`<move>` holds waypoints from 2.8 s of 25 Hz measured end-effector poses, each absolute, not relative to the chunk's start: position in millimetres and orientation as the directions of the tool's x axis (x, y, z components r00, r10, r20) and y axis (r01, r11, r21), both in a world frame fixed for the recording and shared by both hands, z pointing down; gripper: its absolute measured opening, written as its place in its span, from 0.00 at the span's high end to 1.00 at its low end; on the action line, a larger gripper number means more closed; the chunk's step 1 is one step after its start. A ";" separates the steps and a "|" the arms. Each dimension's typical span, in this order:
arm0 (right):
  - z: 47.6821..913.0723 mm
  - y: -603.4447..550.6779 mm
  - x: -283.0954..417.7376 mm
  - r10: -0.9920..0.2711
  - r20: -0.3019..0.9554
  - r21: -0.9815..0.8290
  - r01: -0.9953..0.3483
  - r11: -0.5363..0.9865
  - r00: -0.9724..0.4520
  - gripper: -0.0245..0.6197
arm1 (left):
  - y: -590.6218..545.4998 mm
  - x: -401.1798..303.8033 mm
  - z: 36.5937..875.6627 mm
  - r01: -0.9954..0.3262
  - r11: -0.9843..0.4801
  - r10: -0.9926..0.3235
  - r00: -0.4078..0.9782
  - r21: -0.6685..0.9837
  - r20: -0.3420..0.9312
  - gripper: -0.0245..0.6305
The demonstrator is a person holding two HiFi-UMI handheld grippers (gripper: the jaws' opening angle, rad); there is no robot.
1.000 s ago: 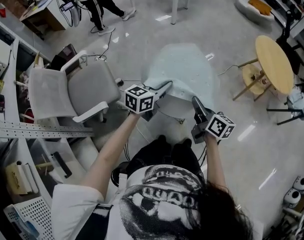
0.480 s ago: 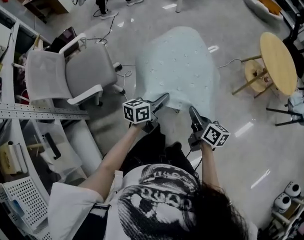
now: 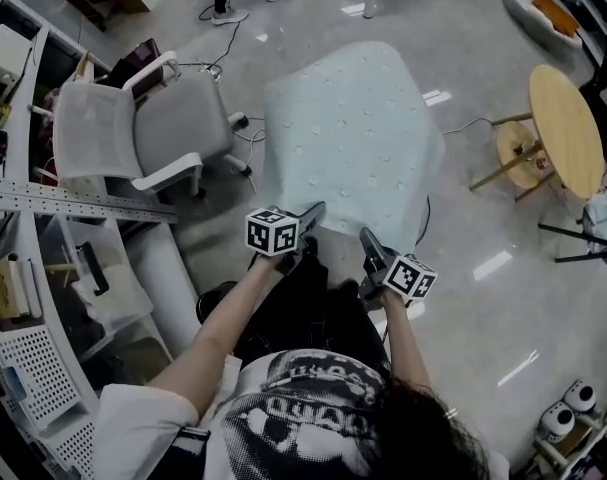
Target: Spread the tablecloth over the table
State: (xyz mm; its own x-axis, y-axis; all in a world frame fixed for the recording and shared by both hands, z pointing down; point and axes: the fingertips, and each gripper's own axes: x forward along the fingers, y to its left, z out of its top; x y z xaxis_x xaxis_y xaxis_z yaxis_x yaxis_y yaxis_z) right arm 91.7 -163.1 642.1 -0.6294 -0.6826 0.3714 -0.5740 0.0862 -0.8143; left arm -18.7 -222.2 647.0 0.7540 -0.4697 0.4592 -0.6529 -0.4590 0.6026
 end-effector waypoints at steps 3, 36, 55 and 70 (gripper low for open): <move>666.3 -156.0 87.5 -0.671 0.385 -0.816 -0.573 0.072 -0.633 0.95 | -213.6 -22.4 675.4 -0.704 -0.454 -0.474 0.710 0.546 0.521 0.86; 668.5 -84.9 114.2 -0.659 0.336 -0.841 -0.529 0.111 -0.672 0.78 | -115.1 -24.8 687.3 -0.797 -0.376 -0.584 0.600 0.473 0.547 0.68; 530.3 -41.4 52.9 -0.468 0.168 -0.736 -0.426 0.526 -0.868 0.80 | -40.9 -39.9 543.5 -0.803 -0.369 -0.755 0.553 0.469 0.353 0.69; 512.1 -9.2 -14.3 -0.349 0.193 -0.657 -0.385 0.648 -0.917 0.83 | 23.0 -93.2 518.7 -0.854 -0.311 -0.823 0.461 0.417 0.332 0.71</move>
State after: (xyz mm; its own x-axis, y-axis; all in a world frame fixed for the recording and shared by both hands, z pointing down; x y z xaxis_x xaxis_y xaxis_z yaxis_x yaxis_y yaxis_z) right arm -14.3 -9.2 512.1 -0.9171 -0.3486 0.1934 -0.3849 0.6479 -0.6573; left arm -93.2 23.0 518.7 0.4615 -0.8227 0.3321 -0.8541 -0.3108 0.4169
